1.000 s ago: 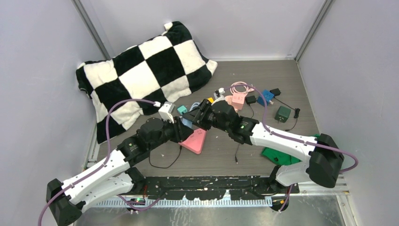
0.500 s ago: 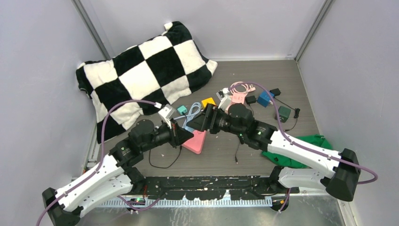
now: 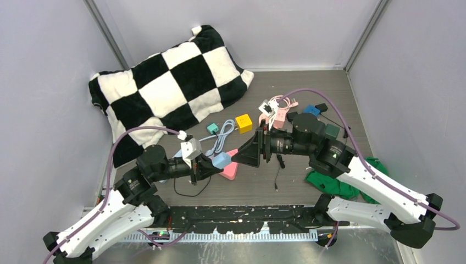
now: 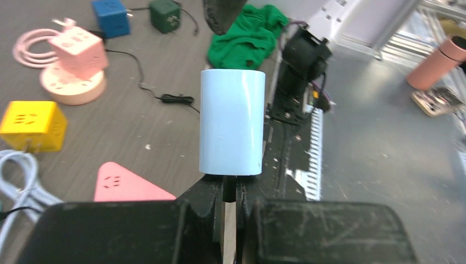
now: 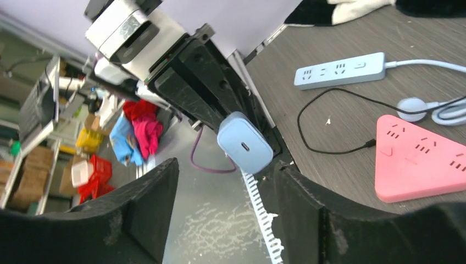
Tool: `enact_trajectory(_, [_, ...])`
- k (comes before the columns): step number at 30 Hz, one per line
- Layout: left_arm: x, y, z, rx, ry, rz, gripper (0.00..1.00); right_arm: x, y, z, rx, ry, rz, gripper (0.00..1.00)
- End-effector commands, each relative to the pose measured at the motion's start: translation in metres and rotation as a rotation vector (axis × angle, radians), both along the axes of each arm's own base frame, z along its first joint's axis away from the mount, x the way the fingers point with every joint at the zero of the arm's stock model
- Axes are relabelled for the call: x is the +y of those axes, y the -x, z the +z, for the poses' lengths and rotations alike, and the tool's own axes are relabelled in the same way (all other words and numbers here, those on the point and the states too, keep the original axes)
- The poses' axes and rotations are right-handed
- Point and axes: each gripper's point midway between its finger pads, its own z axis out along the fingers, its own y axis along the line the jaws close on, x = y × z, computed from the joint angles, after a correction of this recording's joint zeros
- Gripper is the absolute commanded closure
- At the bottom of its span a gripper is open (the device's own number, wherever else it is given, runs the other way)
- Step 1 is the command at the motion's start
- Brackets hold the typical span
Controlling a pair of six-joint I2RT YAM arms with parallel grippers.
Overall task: Insert the plug
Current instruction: Pick up the plug from the center of the board.
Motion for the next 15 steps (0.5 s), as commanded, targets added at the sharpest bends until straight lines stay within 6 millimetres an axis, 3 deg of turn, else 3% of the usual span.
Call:
enact_trajectory(1, [-0.011,0.031,0.022,-0.014,0.054,-0.212,1.0,0.009,0.02,0.007,-0.08,-0.028,0.173,0.34])
enact_trajectory(5, [-0.016,0.043,0.028,0.035,0.079,-0.287,1.0,0.017,0.025,-0.005,-0.069,-0.018,0.249,0.41])
enact_trajectory(15, [-0.017,0.043,0.023,0.064,0.068,-0.288,1.0,0.018,0.023,-0.025,-0.059,-0.027,0.229,0.51])
